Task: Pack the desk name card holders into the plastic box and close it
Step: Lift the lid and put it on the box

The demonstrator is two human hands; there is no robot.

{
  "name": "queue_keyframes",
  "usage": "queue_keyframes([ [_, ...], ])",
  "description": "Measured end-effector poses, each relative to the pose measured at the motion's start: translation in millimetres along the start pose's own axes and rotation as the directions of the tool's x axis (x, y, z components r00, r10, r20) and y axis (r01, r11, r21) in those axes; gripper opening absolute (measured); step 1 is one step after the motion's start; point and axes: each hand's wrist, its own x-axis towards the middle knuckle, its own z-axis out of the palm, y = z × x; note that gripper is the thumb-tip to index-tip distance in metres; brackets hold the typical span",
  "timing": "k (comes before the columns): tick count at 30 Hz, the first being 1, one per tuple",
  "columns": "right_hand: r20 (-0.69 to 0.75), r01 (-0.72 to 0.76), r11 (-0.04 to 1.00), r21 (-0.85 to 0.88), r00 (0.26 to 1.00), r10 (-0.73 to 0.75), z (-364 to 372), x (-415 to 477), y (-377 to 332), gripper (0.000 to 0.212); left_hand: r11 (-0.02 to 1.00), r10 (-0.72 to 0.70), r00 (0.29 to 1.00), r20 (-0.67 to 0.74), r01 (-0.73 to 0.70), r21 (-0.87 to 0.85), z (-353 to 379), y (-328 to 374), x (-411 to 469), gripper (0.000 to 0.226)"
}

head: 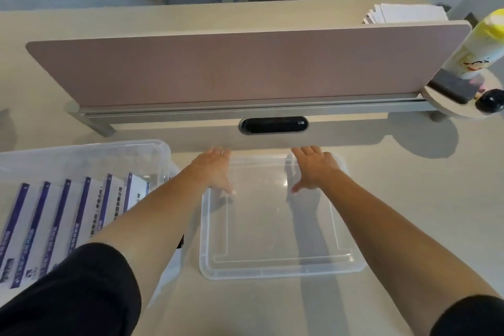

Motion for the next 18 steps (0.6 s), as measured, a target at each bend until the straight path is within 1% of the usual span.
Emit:
queue_keyframes([
  [2, 0.038, 0.045, 0.997, -0.066, 0.998, -0.042, 8.1, 10.2, 7.8, 0.133, 1.0, -0.029, 0.998, 0.049, 0.029, -0.006, 3.6, 2.0, 8.3, 0.133],
  [5, 0.041, 0.097, 0.98, -0.174, 0.995, -0.091, 16.0, 27.1, 15.0, 0.144, 0.997, -0.078, 0.996, 0.051, 0.079, -0.025, 14.0, 5.5, 18.4, 0.132],
  [8, 0.034, 0.122, 0.972, -0.2, 0.993, -0.117, 17.9, 40.9, 14.4, 0.143, 0.993, -0.109, 0.993, 0.04, 0.11, -0.043, 14.8, 3.9, 24.8, 0.127],
  [11, 0.049, 0.11, 0.972, -0.21, 0.994, -0.101, 17.2, 46.3, 11.4, 0.141, 0.994, -0.097, 0.995, 0.009, 0.097, -0.058, 7.7, -1.0, 29.6, 0.112],
  [13, 0.059, 0.099, 0.971, -0.219, 0.994, -0.088, 16.5, 45.9, 10.7, 0.138, 0.992, -0.118, 0.993, 0.002, 0.118, -0.046, 6.7, -2.1, 31.3, 0.108],
  [15, 0.062, 0.089, 0.971, -0.221, 0.995, -0.077, 15.4, 44.1, 10.3, 0.135, 0.976, -0.196, 0.98, 0.022, 0.197, -0.09, 9.5, -3.0, 30.0, 0.111],
  [18, 0.075, 0.076, 0.979, -0.189, 0.995, -0.062, 14.7, 44.1, 7.7, 0.133, 0.876, -0.359, 0.927, 0.111, 0.376, -0.301, 17.3, -6.8, 26.0, 0.125],
])
